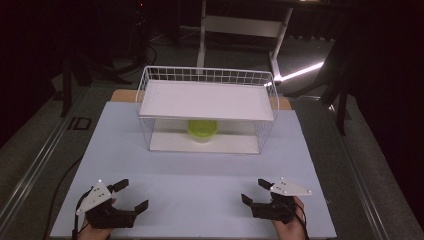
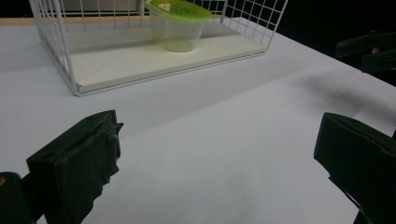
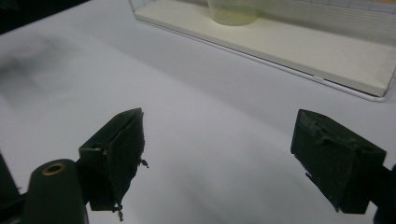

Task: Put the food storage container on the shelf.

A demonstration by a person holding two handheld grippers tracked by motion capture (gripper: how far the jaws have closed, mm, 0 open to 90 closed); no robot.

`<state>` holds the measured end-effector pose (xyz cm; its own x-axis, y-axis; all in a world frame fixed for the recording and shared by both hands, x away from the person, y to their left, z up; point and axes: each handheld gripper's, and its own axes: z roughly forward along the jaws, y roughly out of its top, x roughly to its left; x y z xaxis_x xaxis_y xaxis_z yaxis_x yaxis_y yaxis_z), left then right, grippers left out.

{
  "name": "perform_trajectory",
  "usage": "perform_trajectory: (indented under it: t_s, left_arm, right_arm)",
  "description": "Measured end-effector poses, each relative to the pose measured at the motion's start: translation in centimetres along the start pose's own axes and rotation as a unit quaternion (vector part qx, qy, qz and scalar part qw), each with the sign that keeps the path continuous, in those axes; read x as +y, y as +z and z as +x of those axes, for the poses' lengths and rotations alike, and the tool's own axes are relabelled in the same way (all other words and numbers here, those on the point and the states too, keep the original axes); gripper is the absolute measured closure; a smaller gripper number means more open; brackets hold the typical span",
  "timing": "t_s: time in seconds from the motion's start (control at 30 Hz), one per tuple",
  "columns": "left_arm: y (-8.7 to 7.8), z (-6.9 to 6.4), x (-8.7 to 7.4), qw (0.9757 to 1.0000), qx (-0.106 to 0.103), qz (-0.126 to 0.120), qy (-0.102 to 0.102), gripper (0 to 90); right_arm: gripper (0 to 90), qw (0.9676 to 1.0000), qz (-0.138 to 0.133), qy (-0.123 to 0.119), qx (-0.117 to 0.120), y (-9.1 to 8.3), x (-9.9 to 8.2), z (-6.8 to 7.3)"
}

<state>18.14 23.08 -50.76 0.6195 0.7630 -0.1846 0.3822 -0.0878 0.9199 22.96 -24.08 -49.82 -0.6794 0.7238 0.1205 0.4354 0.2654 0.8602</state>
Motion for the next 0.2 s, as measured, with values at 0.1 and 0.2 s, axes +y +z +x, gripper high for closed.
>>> perform_trajectory:
  t_s: [0.1, 0.2]
  left_arm:
    - [0.0, -0.17, -0.01, 1.0, -0.001, 0.001, 0.004, 1.4]
    - [0.02, -0.27, -0.03, 1.0, -0.002, 0.001, 0.009, 1.4]
  right_arm:
    - [16.8, 1.0, 0.006, -0.003, 0.0, 0.34, -0.17, -0.03]
    - [16.6, 0.9999, 0.011, -0.005, 0.0, 0.52, -0.24, 0.0]
